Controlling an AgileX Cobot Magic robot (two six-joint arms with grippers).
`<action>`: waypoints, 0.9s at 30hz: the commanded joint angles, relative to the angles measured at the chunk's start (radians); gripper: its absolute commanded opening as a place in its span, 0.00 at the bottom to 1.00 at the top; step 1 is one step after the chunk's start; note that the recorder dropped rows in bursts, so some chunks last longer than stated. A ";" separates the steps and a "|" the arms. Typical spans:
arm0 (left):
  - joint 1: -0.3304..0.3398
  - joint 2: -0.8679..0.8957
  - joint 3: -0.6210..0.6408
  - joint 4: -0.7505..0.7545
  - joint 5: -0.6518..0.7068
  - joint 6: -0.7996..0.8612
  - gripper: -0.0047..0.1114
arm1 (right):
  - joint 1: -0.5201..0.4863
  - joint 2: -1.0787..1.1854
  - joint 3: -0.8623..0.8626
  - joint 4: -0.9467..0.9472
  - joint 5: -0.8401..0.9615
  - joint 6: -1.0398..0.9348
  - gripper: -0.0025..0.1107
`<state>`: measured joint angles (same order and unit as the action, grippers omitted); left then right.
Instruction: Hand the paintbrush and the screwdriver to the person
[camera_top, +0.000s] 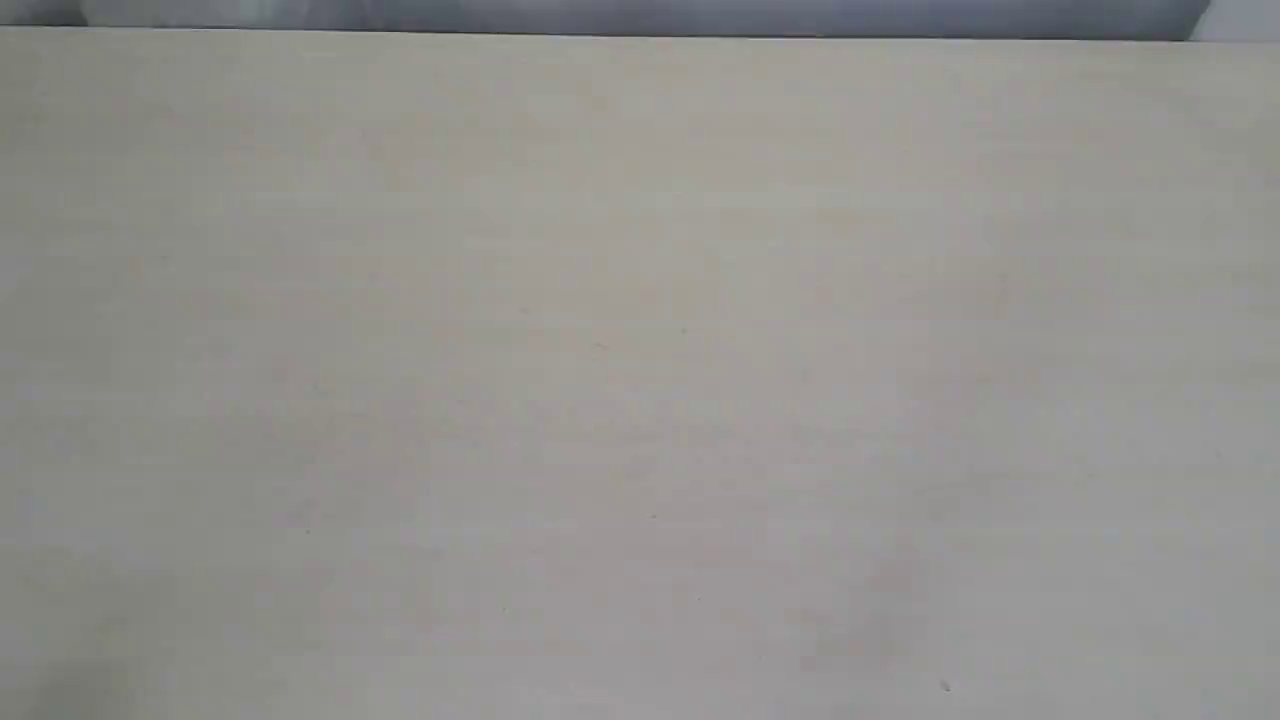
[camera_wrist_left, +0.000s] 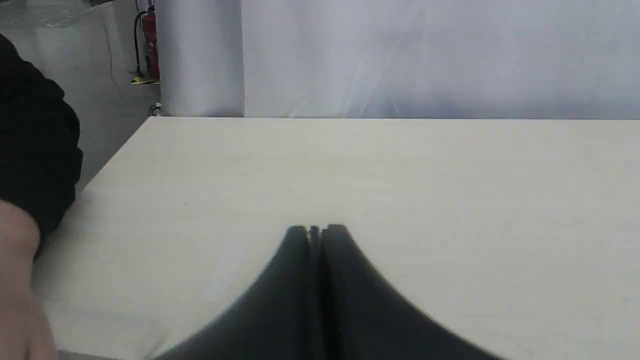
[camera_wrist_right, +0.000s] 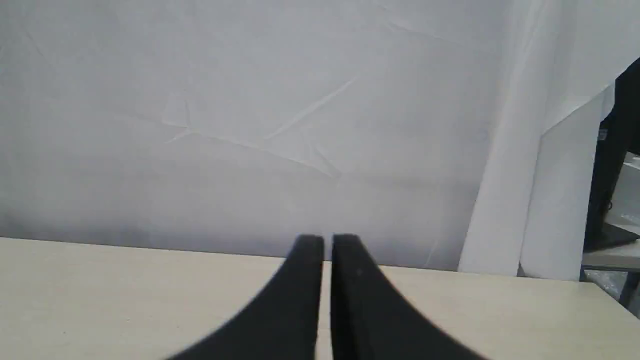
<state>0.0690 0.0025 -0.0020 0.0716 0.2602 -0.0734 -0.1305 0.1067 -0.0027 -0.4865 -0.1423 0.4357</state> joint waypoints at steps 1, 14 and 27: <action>-0.006 -0.002 0.002 -0.003 -0.013 -0.002 0.04 | -0.007 -0.005 0.003 -0.008 -0.003 0.002 0.06; -0.006 -0.002 0.002 -0.002 -0.012 -0.002 0.04 | -0.006 -0.005 0.003 0.184 0.021 -0.199 0.06; -0.006 -0.002 0.002 -0.002 -0.012 -0.002 0.04 | -0.006 -0.005 0.003 0.344 0.045 -0.330 0.06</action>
<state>0.0690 0.0025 -0.0020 0.0716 0.2602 -0.0734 -0.1344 0.1060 -0.0027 -0.1560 -0.1070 0.1158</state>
